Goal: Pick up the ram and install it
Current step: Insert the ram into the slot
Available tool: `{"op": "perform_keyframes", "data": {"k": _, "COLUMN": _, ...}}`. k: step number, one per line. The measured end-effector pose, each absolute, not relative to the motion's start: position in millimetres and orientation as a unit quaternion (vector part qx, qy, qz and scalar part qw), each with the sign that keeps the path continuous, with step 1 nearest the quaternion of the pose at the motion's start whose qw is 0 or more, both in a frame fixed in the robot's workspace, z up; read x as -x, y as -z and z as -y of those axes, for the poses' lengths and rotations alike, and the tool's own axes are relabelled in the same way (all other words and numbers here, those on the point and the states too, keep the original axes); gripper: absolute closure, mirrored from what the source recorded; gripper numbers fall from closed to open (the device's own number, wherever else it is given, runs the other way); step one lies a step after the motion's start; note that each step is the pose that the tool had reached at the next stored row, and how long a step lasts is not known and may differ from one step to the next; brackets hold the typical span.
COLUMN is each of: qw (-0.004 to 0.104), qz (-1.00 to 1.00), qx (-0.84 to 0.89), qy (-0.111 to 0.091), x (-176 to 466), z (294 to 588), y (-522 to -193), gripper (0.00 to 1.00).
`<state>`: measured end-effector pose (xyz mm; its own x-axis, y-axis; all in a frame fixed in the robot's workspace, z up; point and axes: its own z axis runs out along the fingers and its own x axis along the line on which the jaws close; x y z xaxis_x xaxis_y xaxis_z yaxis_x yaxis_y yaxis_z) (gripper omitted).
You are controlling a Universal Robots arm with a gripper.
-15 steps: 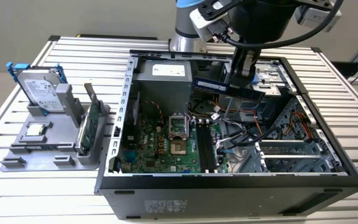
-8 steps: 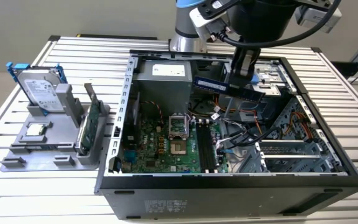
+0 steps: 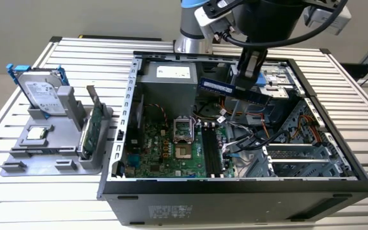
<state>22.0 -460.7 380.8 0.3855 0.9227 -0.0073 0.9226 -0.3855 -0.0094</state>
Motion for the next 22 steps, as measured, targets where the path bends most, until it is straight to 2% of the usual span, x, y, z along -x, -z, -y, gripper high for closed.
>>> {"op": "perform_keyframes", "data": {"k": 22, "qw": 0.002, "qz": 0.505, "qx": 0.863, "qy": -0.006, "x": -22.0, "z": 460.7, "y": -380.8, "gripper": 1.0}}
